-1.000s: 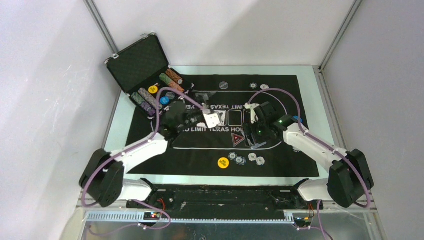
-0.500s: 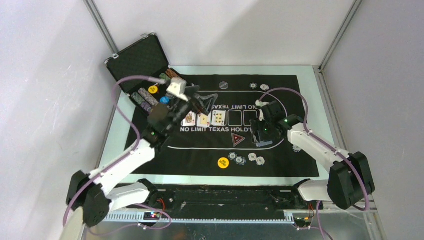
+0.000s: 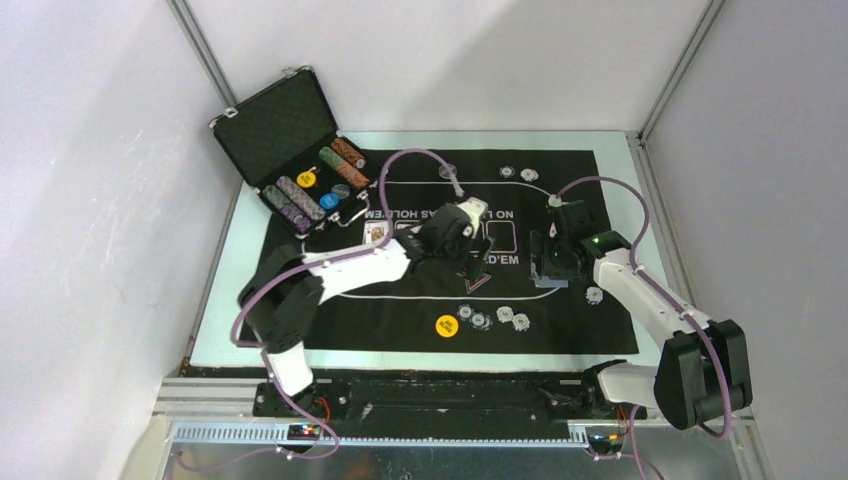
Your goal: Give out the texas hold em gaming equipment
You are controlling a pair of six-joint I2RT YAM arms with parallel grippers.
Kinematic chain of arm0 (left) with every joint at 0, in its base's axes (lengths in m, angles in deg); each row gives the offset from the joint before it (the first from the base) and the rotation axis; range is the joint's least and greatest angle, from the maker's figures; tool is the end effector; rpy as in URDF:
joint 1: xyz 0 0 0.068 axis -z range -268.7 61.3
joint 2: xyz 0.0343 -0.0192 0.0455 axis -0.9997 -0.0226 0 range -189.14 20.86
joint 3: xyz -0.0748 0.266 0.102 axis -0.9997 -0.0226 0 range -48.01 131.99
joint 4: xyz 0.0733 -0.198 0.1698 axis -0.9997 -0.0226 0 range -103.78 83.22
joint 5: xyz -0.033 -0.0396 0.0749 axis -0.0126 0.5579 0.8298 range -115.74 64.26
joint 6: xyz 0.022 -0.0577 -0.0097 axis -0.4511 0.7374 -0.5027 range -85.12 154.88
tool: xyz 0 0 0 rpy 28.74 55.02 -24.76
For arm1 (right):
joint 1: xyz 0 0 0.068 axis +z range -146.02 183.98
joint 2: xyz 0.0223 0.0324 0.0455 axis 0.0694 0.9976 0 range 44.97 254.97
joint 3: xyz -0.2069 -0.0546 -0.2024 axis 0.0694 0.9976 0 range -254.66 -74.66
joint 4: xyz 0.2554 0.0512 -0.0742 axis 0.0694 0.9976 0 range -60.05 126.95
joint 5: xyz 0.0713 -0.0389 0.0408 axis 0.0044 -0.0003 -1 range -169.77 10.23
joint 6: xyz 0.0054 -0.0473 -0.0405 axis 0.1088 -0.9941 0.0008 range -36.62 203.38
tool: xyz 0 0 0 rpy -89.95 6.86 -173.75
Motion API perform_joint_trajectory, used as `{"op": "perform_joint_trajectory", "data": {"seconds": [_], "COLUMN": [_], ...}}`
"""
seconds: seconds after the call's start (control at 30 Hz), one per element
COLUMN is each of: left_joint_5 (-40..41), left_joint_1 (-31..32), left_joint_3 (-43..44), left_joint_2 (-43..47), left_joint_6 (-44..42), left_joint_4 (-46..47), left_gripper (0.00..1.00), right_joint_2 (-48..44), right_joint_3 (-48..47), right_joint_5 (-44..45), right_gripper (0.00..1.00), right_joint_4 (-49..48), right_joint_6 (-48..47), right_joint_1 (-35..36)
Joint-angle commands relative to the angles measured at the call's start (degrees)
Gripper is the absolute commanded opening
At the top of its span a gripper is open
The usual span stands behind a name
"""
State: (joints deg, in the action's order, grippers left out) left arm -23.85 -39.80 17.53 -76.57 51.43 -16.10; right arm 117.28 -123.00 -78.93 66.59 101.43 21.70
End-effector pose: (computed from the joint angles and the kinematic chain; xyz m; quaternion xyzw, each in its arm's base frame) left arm 0.2620 -0.2980 0.2335 0.2471 0.8765 -0.2107 0.3555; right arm 0.2383 0.0754 0.2316 0.0046 0.9673 0.0711 0.2435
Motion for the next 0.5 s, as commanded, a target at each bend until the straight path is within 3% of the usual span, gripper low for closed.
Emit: {"op": "perform_joint_trajectory", "data": {"seconds": [0.0, 0.47], "left_joint_5": [4.4, 14.4], "left_joint_1": [3.5, 6.3], "left_joint_3": [7.0, 17.8], "left_joint_2": [-5.5, -18.9], "left_joint_6": [1.9, 12.3], "left_joint_4": [-7.3, -15.5], "left_gripper": [1.0, 1.0], "right_joint_2": [-1.3, -1.7], "right_joint_3": [0.1, 0.8], "right_joint_5": [2.0, 0.2], "right_gripper": [0.0, 0.0], "right_joint_4": [-0.4, -1.7], "right_joint_6": [1.1, 0.8], "right_joint_1": [-1.0, -1.1]}}
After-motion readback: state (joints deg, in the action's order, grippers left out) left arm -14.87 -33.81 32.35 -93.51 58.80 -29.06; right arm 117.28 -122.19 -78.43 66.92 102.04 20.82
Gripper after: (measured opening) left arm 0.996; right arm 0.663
